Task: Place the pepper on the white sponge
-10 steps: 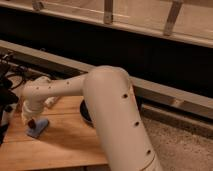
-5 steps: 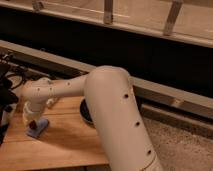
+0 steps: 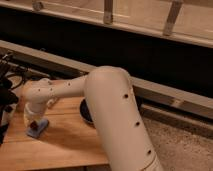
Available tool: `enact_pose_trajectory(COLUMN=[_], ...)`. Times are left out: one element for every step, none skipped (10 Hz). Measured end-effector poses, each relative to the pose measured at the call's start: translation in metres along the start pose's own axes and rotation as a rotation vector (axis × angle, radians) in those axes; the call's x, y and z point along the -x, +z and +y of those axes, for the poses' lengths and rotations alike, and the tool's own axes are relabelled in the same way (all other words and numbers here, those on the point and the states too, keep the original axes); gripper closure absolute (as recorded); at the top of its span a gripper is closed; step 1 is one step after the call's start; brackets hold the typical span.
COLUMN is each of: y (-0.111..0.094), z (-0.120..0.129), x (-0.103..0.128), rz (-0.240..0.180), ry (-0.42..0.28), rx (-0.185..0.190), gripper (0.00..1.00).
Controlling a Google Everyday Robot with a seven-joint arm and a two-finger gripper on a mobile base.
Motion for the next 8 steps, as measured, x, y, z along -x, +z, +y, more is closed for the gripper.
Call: enact_pose_trajectory(y=[0.004,0.007,0.010,0.010,0.009,0.009,0.011,0.015], z=[0.004,0.006,0.007,0.005,0.003,0.001,0.004,0.007], x=[0.006,0.012,0.014,0.011,0.007,0.005,0.009,0.014], rz=[-0.001,0.000,0.002,0.005,0.005,0.004,0.001,0.003], ry=[-0.002,-0.002,-0.005,-0.005,-0.007,-0.009,-0.011,-0.013], rx=[0.001,0.001,0.001,-0.002,-0.003,-0.004,-0.002,-0.003], gripper=[0.86,0.79,0.77,0.77,0.77,0.75,0.71,0.71])
